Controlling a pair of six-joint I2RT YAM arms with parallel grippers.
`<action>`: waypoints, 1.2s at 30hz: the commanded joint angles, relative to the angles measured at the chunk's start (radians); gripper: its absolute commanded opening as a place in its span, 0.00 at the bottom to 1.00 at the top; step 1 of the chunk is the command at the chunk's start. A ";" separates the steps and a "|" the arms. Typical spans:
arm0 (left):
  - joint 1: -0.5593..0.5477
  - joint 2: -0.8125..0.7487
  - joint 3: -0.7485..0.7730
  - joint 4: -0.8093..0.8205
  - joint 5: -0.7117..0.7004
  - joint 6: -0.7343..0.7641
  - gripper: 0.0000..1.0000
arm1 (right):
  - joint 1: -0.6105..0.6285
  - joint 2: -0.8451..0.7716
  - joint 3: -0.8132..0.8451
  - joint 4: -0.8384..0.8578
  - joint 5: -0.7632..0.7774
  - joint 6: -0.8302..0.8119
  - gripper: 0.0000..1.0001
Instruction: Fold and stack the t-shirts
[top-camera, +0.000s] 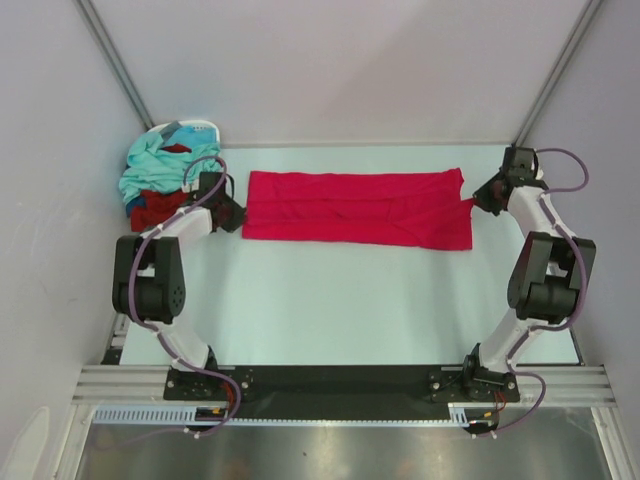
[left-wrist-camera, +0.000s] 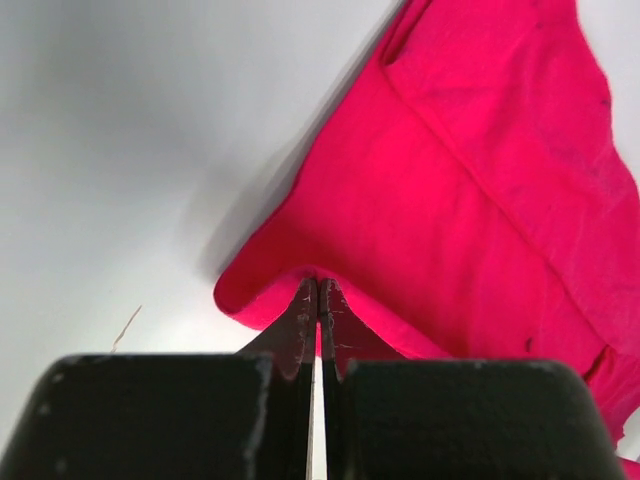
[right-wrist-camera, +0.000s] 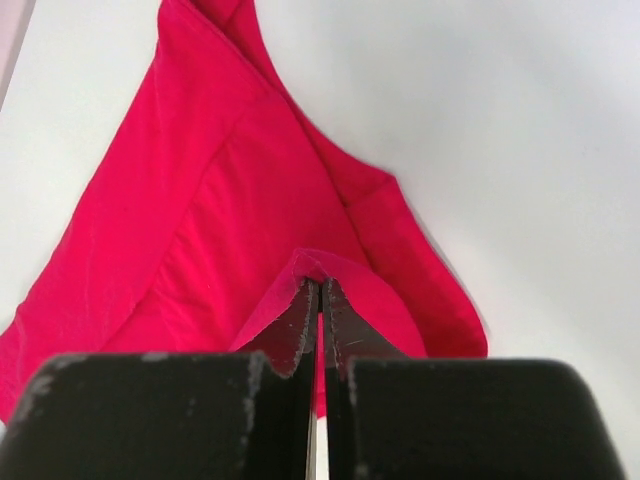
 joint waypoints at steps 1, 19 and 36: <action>-0.004 0.031 0.074 0.000 -0.034 0.020 0.00 | 0.005 0.073 0.103 0.036 -0.003 -0.047 0.00; -0.005 0.152 0.223 -0.040 -0.066 0.037 0.00 | 0.033 0.318 0.366 -0.004 -0.043 -0.101 0.00; -0.005 0.221 0.294 -0.056 -0.074 0.026 0.00 | 0.039 0.461 0.550 -0.050 -0.058 -0.119 0.00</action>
